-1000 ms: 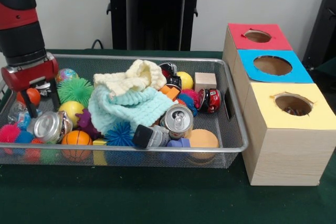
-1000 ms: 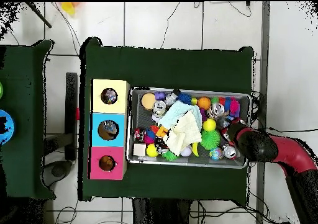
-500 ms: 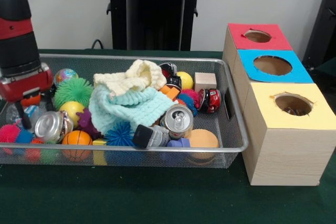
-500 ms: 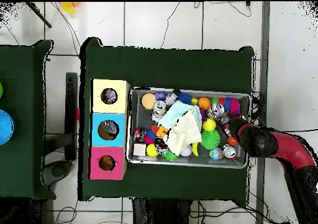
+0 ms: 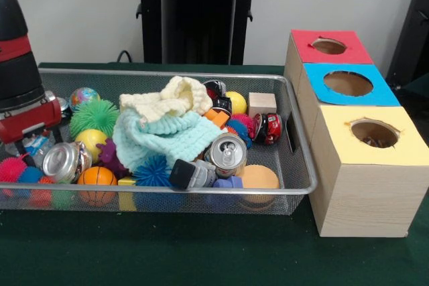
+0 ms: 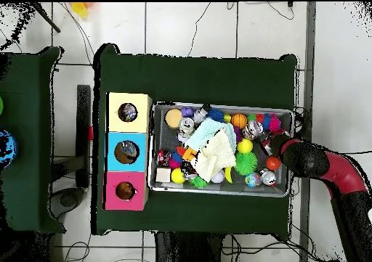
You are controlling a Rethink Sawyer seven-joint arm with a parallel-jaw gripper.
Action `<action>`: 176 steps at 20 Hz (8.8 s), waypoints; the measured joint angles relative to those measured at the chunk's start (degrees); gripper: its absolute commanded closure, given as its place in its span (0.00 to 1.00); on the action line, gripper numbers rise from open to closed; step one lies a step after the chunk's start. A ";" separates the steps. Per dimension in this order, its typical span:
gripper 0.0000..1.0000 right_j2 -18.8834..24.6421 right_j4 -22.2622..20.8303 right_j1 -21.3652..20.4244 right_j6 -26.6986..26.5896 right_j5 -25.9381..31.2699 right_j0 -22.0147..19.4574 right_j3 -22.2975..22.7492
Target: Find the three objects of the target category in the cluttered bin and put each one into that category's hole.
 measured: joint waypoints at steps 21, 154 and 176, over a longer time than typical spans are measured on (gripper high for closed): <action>1.00 0.98 0.54 0.94 -5.33 1.48 -0.66 -0.68; 1.00 -54.96 61.06 -44.98 60.97 -15.06 80.46 46.33; 1.00 -54.33 61.26 -36.58 60.97 -20.74 77.25 42.03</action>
